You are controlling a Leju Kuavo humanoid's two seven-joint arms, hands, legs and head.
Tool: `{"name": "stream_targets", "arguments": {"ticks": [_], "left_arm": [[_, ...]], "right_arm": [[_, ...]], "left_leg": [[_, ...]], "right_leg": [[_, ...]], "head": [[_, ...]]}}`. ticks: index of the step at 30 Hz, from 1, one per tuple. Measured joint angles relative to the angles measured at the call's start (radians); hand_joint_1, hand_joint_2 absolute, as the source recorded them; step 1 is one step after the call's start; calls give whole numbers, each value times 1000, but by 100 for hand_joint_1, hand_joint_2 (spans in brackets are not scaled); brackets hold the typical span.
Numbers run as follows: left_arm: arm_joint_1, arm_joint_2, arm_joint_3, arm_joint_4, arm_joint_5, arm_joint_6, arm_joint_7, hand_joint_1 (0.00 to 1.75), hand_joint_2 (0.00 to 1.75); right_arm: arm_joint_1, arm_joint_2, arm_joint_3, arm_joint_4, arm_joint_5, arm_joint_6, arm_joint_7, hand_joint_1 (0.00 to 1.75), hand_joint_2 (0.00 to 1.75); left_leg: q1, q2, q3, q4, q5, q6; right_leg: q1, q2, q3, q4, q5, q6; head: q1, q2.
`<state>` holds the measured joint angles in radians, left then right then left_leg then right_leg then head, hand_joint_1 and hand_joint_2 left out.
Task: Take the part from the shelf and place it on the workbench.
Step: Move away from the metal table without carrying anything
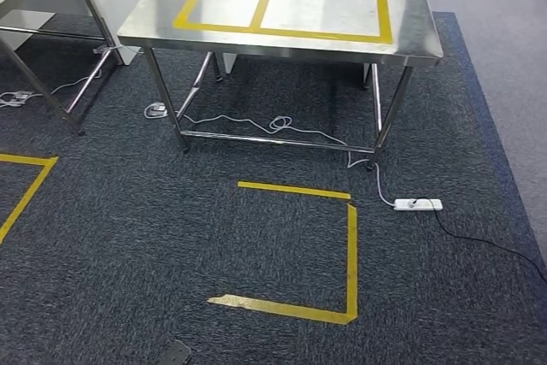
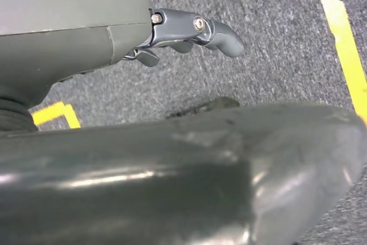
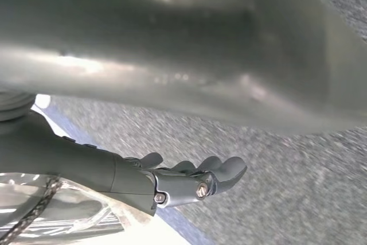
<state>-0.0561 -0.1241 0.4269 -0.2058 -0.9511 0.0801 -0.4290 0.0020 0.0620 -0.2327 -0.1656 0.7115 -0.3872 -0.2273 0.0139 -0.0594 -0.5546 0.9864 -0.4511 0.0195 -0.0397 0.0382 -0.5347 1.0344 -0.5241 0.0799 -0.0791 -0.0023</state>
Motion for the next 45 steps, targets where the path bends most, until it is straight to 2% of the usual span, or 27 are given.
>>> {"name": "stream_targets", "arguments": {"ticks": [2, 4, 6, 9, 11, 12, 14, 16, 17, 18, 20, 22, 24, 26, 27, 28, 30, 32, 33, 34, 35, 37, 39, 41, 42, 43, 45], "left_arm": [[-2, 1, 0, 0, 0, 1, 0, 0, 0], [1, 3, 0, 0, 0, 1, 0, 0, 0], [4, 4, 1, 0, 0, 1, 0, 0, 0], [1, 5, 1, 0, -1, 2, 0, 0, 0], [2, 5, 1, 0, -1, 4, 1, 0, 0], [3, 5, 1, 0, -1, 4, 1, 0, 0], [4, 5, 1, 0, -1, 5, 2, 0, 0], [1, 7, 1, 0, -1, 6, 2, 0, 0], [-1, 8, 1, 0, -1, 6, 2, 0, 0], [-2, 9, 1, 0, -1, 6, 2, 0, 0], [2, 7, 1, 0, -1, 6, 3, 0, 0], [4, 7, 2, 0, -1, 7, 3, 0, 0], [2, 5, 2, 0, -1, 7, 3, 0, 0], [2, 3, 2, 0, -1, 7, 3, 0, 0], [4, 2, 2, 0, -1, 7, 3, 0, 0], [6, 2, 2, 0, -1, 8, 3, 0, 0], [6, 1, 2, 0, -1, 13, 3, 0, 0], [4, -1, 2, 0, -1, 24, 0, 0, 87], [3, -1, 2, 0, -2, 31, -2, 0, 131], [4, -2, 2, 0, -2, 38, -4, 0, 175], [6, -1, 2, 0, -3, 44, -6, 0, 175], [9, -2, 2, 0, -6, 56, -8, 0, 175], [7, -3, 2, 0, -9, 65, -9, 0, 175], [6, -4, 2, 0, -11, 69, -10, 0, 175], [8, -4, 2, 0, -11, 70, -11, 0, 175], [9, -4, 2, 0, -11, 71, -11, 0, 175], [10, -4, 2, 0, -11, 72, -12, 0, 175]], "right_arm": [[-1, 1, 0, 0, 1, 1, 0, 0, 0], [-1, 1, 0, 0, 2, 1, 0, 0, 0], [-1, 1, 0, 0, 2, 1, 0, 0, 0], [2, 1, 0, 0, 2, 2, 0, 0, 0], [4, 1, 0, 0, 2, 3, 0, 0, 0], [3, 1, 0, 0, 2, 3, 0, 0, 0], [1, 1, 0, 0, 2, 3, 0, 0, 0], [2, 4, 0, 0, 2, 3, 0, 0, 0], [1, 5, 0, 0, 2, 3, 0, 0, 0], [1, 6, 0, 0, 2, 3, 0, 0, 0], [-2, 5, 0, -1, 2, 3, -1, 0, 0], [-2, 6, 0, -2, 3, 4, -4, 0, 0], [1, 5, 0, -2, 2, 6, -6, 0, 0], [4, 3, 0, -2, 2, 7, -5, 0, 0], [5, 2, 0, -2, 2, 7, -5, 0, 0], [6, 2, 0, -2, 3, 8, -6, 0, 0], [5, 2, 0, -2, 3, 9, -10, 0, 0], [4, 1, 0, -2, 4, 9, -12, 0, 0], [3, 1, 0, -2, 5, 8, -13, 0, 0], [3, 1, 0, -3, 6, 8, -14, 0, 0], [2, 3, 0, -3, 7, 8, -15, 0, 0], [2, 4, 0, -3, 9, 7, -15, 0, 0], [5, 5, -1, -3, 9, 7, -15, 0, 0], [8, 5, -1, -3, 9, 7, -14, 0, 0], [9, 4, -1, -3, 9, 7, -14, 0, 0], [9, 4, -1, -3, 9, 7, -13, 0, 0], [8, 4, -1, -3, 9, 7, -14, 0, 0]], "left_leg": [[0, -16, -12, 16, -4, -15], [0, -29, -19, 19, 0, -24], [1, -12, -35, 48, -19, -31], [0, 42, -109, 224, -119, -36], [-1, 51, -141, 315, -152, -32], [-3, 53, -133, 308, -141, -27], [-13, 73, -68, 195, -82, -5], [-33, 135, -4, 71, -47, 23], [-41, 156, 8, 41, -44, 31], [-47, 165, 10, 29, -47, 34], [-45, 136, 10, 15, -38, 32], [-36, 107, 15, -1, -25, 36], [-33, 77, 13, -6, -16, 41], [-34, 45, 9, -3, -14, 42], [-34, 30, 8, -1, -14, 42], [-34, 15, 8, 2, -15, 41], [-34, -12, 7, 8, -16, 37], [-34, -35, -1, 16, -16, 28], [-33, -45, -6, 18, -15, 21], [-31, -56, -11, 19, -12, 14], [-30, -60, -14, 20, -12, 9], [-32, -26, -32, 57, -36, -3], [-28, 27, -85, 169, -98, -16], [-16, 47, -141, 289, -144, -27], [-11, 51, -150, 307, -142, -31], [-7, 55, -136, 282, -119, -34], [-4, 85, -66, 146, -53, -34]], "right_leg": [[2, 18, 20, -35, -5, -16], [5, -1, 19, -28, -2, -41], [6, -21, 18, -26, 4, -58], [13, -56, 10, -26, 8, -70], [21, -82, 8, -26, 7, -72], [24, -95, 8, -26, 7, -73], [32, -118, 11, -27, 6, -75], [38, -141, 13, -27, 3, -74], [39, -154, 13, -27, 3, -72], [40, -168, 14, -27, 2, -69], [40, -186, 18, -29, -1, -60], [37, -136, 3, 11, -32, -50], [32, -63, -53, 128, -92, -43], [30, -41, -109, 236, -123, -38], [30, -39, -116, 242, -110, -37], [30, -37, -105, 210, -79, -37], [26, -7, -46, 73, -7, -40], [22, 30, -4, -19, 18, -45], [23, 36, 2, -29, 14, -48], [24, 28, 4, -33, 16, -53], [23, 17, 7, -35, 19, -58], [18, -8, 10, -42, 23, -70], [16, -36, 12, -45, 22, -78], [17, -67, 13, -44, 19, -79], [17, -81, 13, -44, 17, -78], [17, -94, 15, -44, 15, -75], [15, -118, 23, -44, 10, -68]], "head": [[2, 0], [2, 0], [-1, 0], [-9, 0], [-9, 0], [-9, 0], [-9, 0], [-9, 0], [-9, 0], [-10, 0], [-11, 0], [-6, 0], [-1, 0], [-1, 0], [-1, 0], [-1, 0], [-1, 0], [-1, 0], [-2, 0], [-2, 0], [-1, 0], [-7, 0], [-14, 0], [-16, 0], [-16, 0], [-16, 0], [-17, 0]]}}
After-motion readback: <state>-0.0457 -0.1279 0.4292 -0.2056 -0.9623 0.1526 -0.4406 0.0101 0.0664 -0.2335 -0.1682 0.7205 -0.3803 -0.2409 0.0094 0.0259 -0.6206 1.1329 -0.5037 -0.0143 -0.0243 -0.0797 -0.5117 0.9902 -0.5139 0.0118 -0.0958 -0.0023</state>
